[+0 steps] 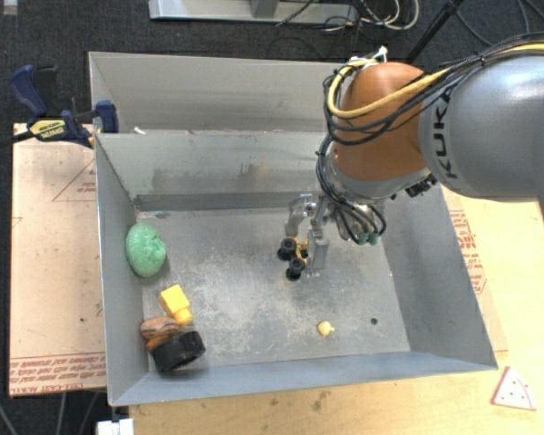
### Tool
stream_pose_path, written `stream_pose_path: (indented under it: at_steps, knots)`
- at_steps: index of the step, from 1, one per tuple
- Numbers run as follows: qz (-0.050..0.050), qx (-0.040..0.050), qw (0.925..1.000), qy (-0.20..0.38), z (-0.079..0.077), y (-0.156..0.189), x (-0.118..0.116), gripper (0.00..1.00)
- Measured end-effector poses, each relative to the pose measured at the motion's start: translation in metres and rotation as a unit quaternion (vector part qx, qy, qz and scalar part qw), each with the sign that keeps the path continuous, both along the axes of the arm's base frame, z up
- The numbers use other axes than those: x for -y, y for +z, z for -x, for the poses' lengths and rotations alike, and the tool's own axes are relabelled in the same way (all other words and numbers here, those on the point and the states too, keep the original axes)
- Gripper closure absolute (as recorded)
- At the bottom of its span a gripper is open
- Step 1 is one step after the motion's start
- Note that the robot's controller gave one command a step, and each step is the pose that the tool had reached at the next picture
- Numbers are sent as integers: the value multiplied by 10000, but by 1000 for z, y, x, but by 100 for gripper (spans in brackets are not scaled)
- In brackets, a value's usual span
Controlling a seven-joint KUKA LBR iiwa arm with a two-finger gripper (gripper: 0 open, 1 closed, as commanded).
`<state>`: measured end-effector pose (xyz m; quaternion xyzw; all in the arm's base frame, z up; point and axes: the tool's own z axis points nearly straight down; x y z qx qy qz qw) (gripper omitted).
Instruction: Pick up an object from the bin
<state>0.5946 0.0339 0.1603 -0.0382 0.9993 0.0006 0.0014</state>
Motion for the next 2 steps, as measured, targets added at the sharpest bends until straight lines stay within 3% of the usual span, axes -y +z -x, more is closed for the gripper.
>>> stream_pose_path:
  at_steps: [1,2]
  knots:
    - [0,0,10000,0,0,0,0,100]
    - [0,5,10000,39,-21,90,-9,100]
